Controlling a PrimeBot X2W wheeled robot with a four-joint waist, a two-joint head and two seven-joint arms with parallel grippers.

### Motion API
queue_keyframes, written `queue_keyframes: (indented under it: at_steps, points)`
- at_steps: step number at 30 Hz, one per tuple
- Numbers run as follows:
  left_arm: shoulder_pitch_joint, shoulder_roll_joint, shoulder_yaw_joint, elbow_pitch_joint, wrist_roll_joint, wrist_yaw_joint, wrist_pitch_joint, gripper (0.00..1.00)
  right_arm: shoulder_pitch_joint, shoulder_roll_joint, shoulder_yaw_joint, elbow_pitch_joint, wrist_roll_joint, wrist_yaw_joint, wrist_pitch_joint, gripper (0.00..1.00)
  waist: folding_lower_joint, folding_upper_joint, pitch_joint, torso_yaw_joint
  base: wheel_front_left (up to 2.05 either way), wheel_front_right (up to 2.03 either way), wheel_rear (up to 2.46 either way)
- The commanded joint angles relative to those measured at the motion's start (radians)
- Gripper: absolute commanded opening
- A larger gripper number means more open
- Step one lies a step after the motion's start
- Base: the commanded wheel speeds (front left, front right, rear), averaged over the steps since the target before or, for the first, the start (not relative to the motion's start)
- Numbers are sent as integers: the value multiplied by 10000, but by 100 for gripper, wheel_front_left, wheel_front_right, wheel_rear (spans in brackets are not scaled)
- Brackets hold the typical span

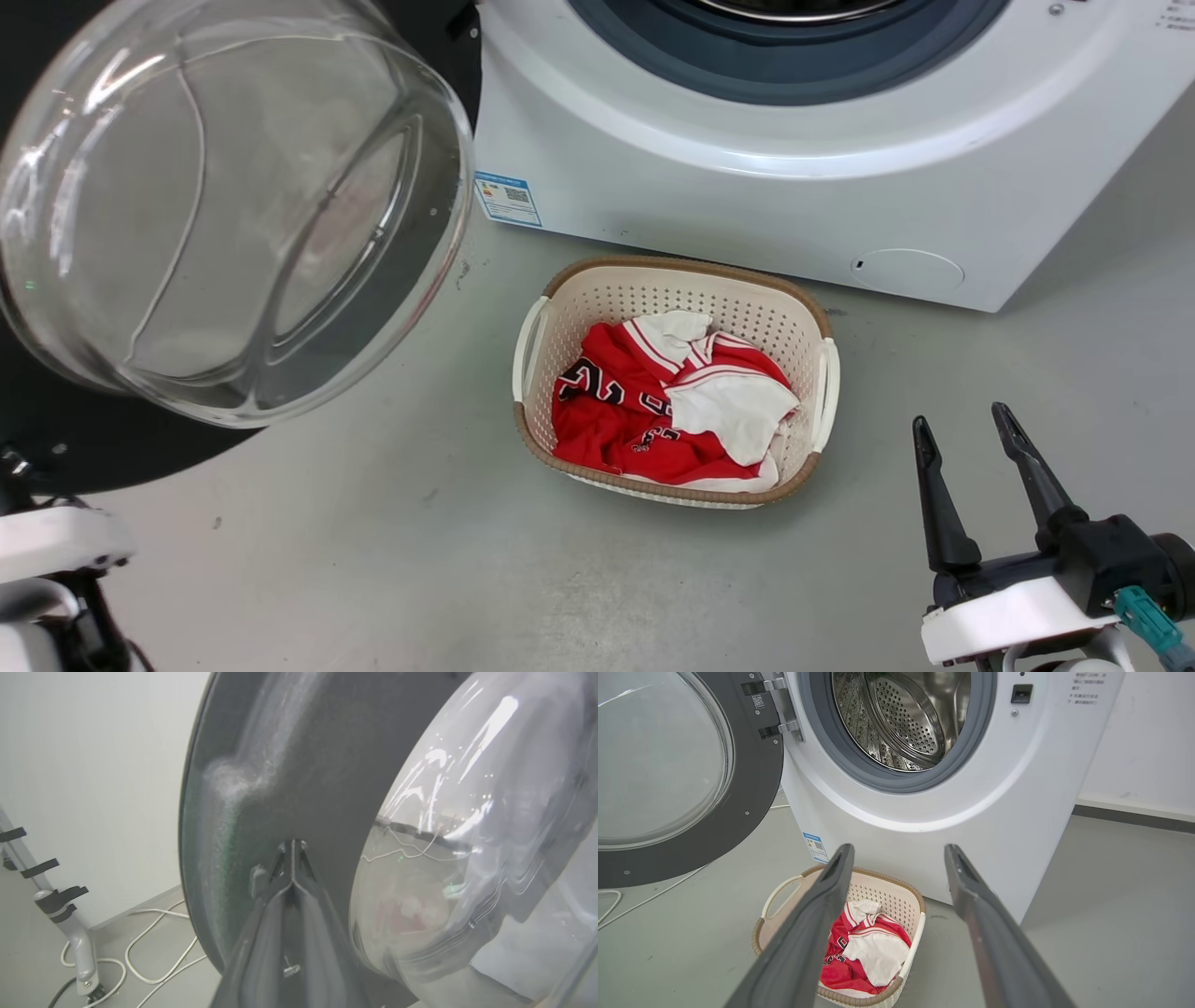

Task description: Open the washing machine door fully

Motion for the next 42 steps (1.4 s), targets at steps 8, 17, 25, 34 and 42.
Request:
queue_keyframes:
  at_steps: [8, 17, 25, 34, 42]
  points:
    - [-836, 551, 996, 1021, 288, -437, 33, 0, -210, -19, -2, 9, -36, -7, -18, 100, -1, 0, 135, -220, 0, 0, 0]
    - [-1426, 639, 1571, 1579, 540, -793, 32, 0, -252, 2, -1, 49, -84, -7, -18, 100, -1, 0, 171, -322, 0, 0, 0]
    - [-1378, 515, 1665, 1693, 904, -1113, 32, 0, -148, 36, -1, 135, -41, -7, -18, 100, -1, 0, -228, -384, 0, 0, 0]
    - [-514, 31, 1314, 993, 1333, -1399, 32, 0, 364, 79, 11, 257, 308, -7, -18, 100, -1, 0, -1455, -430, 0, 0, 0]
    - [842, -570, 379, -544, 1626, -1463, 32, 0, 745, 79, -51, -16, 591, -7, -18, 100, -1, 0, -2219, -595, 0, 0, 0]
